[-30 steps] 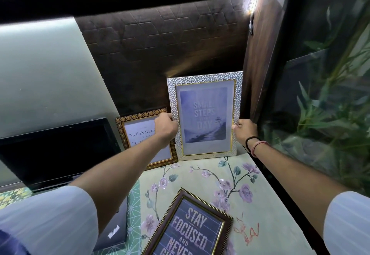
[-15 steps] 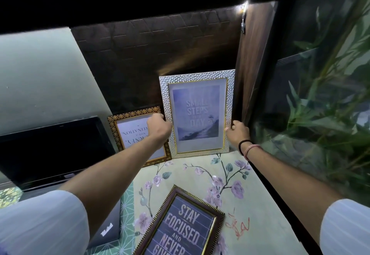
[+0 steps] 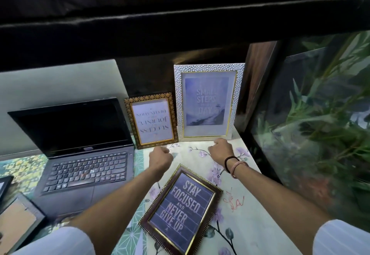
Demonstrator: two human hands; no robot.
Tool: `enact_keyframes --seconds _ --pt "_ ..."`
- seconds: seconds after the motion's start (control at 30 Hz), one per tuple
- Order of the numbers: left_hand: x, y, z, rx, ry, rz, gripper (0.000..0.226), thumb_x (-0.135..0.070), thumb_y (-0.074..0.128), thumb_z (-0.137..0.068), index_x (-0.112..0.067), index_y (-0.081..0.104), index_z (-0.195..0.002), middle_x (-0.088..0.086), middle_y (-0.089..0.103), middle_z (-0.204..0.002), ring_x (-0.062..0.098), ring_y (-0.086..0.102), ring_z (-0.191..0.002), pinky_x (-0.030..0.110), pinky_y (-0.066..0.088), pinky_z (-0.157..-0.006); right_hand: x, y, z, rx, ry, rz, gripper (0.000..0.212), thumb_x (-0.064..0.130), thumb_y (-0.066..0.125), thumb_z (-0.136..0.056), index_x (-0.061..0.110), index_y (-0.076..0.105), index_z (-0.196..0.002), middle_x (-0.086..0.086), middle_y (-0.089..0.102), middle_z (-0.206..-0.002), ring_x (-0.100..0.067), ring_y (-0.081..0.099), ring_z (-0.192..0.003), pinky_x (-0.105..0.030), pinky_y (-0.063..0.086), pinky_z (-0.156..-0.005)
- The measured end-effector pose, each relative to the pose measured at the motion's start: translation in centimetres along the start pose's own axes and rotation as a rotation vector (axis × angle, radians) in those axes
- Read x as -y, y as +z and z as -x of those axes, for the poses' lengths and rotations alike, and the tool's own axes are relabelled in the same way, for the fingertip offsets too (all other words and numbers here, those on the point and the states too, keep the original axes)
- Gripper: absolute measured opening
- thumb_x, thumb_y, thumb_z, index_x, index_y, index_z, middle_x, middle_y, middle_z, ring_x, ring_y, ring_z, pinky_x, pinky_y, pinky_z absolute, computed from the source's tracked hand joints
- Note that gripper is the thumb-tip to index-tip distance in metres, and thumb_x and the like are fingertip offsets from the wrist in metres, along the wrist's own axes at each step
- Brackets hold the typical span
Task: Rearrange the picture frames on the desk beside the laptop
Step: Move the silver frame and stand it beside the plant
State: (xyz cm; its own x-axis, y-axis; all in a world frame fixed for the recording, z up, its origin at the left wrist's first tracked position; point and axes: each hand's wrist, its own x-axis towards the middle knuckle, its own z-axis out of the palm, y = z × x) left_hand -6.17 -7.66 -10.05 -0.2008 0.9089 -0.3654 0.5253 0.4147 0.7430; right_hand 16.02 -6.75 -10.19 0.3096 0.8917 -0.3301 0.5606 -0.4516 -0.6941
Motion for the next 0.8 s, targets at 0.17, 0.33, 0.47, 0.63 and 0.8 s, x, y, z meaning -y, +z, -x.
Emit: enact_keyframes --seconds 0.17,0.33,0.47,0.63,0.8 --pt "-5.6 -1.6 -1.4 0.071 0.143 0.125 0.020 -0.005 0.057 -0.075 -0.006 0.064 -0.094 0.015 0.060 -0.090 0.025 0.058 -0.092 0.034 0.044 -0.071 2.8 -5.1 -5.0 -0.177 0.007 -0.121 0.036 0.006 0.060 -0.084 -0.004 0.055 -0.118 -0.024 0.063 -0.112 -0.038 0.062 -0.110 -0.032 0.042 -0.080" --pt "-10.6 -1.5 -2.5 0.109 0.214 0.173 0.066 0.006 0.048 -0.088 -0.008 0.041 -0.152 0.007 0.054 -0.145 0.028 0.048 -0.135 0.032 0.039 -0.104 1.8 -7.7 -10.6 -0.207 -0.064 -0.169 0.060 0.023 0.049 -0.079 0.017 0.049 -0.138 -0.016 0.059 -0.137 -0.036 0.055 -0.127 -0.043 0.044 -0.109" --pt "-11.8 -0.7 -3.1 0.131 0.233 0.192 0.055 -0.012 0.055 -0.085 -0.019 0.054 -0.139 0.003 0.063 -0.135 0.029 0.057 -0.126 0.051 0.051 -0.105 3.1 -8.6 -11.7 -0.175 -0.092 -0.214 0.066 0.023 0.044 -0.081 0.012 0.044 -0.146 -0.015 0.050 -0.150 -0.035 0.047 -0.138 -0.045 0.037 -0.116" --pt "-11.0 0.6 -5.1 0.085 0.192 0.233 0.072 -0.010 0.058 -0.088 -0.021 0.038 -0.156 -0.001 0.054 -0.148 0.026 0.048 -0.138 0.051 0.042 -0.113 4.6 -9.5 -11.5 -0.131 -0.101 -0.266 0.069 0.017 0.046 -0.085 0.015 0.036 -0.153 -0.010 0.047 -0.153 -0.030 0.048 -0.137 -0.040 0.037 -0.116" --pt "-11.8 -0.5 -2.7 0.071 0.200 0.250 0.058 -0.001 0.053 -0.085 -0.014 0.057 -0.141 -0.004 0.063 -0.130 0.020 0.055 -0.120 0.033 0.047 -0.094 5.2 -9.8 -11.3 -0.094 -0.100 -0.253 0.065 0.004 0.039 -0.098 0.013 0.021 -0.159 -0.012 0.043 -0.154 -0.031 0.046 -0.136 -0.028 0.037 -0.103"
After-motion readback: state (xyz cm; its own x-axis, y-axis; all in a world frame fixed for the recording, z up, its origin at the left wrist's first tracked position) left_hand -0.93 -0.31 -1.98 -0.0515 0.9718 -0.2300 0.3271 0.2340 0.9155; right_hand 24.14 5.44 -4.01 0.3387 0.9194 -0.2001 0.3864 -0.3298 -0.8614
